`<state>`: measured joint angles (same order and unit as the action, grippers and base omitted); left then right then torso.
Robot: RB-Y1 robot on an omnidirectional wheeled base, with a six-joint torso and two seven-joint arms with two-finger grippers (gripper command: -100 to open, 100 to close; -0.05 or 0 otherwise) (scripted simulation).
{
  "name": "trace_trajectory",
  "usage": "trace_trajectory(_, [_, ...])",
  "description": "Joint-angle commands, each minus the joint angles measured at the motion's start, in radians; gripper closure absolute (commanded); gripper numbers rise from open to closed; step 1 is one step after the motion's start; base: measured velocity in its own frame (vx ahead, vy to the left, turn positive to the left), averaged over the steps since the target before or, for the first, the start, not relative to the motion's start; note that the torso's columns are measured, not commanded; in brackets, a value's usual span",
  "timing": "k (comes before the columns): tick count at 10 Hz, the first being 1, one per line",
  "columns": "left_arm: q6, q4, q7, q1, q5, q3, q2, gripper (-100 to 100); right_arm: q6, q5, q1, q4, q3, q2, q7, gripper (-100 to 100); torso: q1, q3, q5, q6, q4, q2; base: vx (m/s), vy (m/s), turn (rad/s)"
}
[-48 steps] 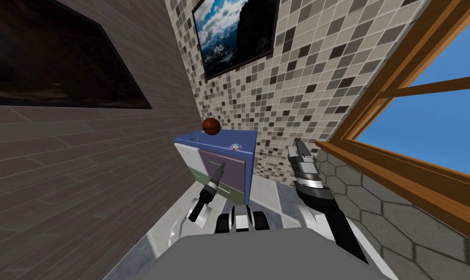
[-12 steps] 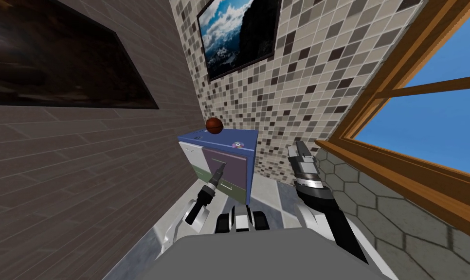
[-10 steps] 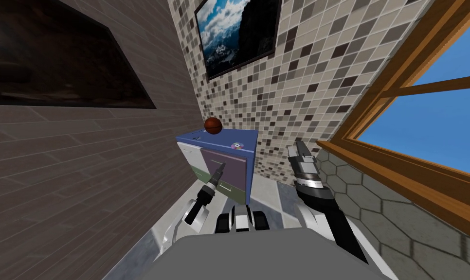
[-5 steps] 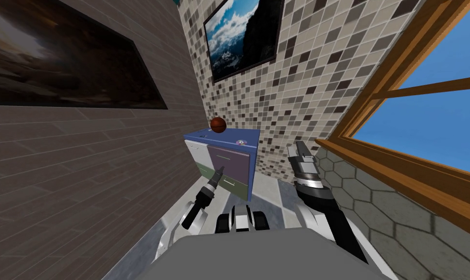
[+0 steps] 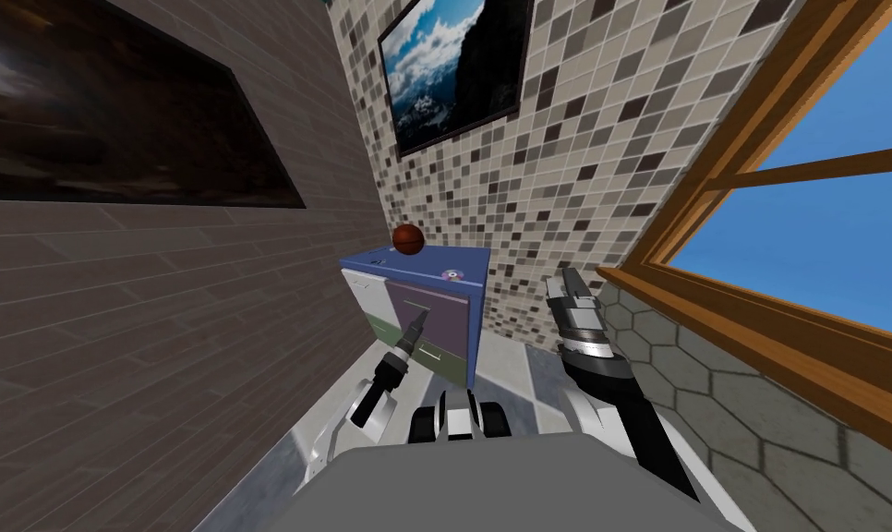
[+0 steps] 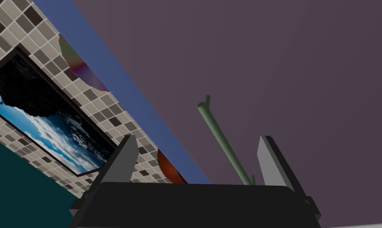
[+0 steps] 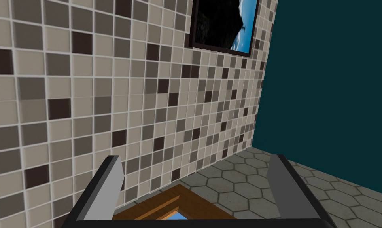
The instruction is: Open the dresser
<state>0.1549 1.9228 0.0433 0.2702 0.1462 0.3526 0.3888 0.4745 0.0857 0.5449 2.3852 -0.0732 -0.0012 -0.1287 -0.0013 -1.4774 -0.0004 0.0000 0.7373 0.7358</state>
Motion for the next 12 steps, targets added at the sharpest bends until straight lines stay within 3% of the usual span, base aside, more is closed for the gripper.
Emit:
trace_trajectory(1, [-0.022,0.026,-0.002,0.002,-0.001,0.0,0.007,-100,0.0,0.0,0.0,0.0,0.0,0.0,0.0,0,0.005,0.004,0.001,0.0,0.002,0.007,0.094,-0.046,-0.007])
trace_trajectory(2, [-0.009,0.013,-0.001,0.001,0.0,0.0,0.004,-100,0.0,0.0,0.0,0.0,0.0,0.0,0.0,0,0.004,0.004,0.001,0.0,0.002,0.007,0.058,-0.027,0.001])
trace_trajectory(3, [-0.012,0.016,-0.001,0.001,0.0,0.0,0.004,100,0.0,0.0,0.0,0.0,0.0,0.0,0.0,0,0.004,0.004,0.001,0.0,0.002,0.006,0.01,-0.005,0.001])
trace_trajectory(8, [-0.016,0.056,-0.005,0.029,0.0,0.01,0.027,100,0.0,0.0,-0.001,0.0,0.0,0.0,0.0,0,0.002,0.003,0.001,0.0,0.001,0.004,-0.138,0.066,0.036])
trace_trajectory(9, [-0.007,0.029,-0.003,0.016,0.0,0.005,0.015,-100,0.0,0.0,-0.001,0.0,0.0,0.0,0.0,0,-0.001,-0.001,0.0,0.0,-0.001,-0.003,0.044,-0.045,-0.044])
trace_trajectory(12, [0.007,-0.018,0.001,-0.009,-0.001,-0.004,-0.006,-100,0.0,0.0,0.0,0.0,0.0,0.0,0.0,0,0.0,-0.003,0.0,0.0,-0.002,-0.005,0.15,-0.059,-0.045])
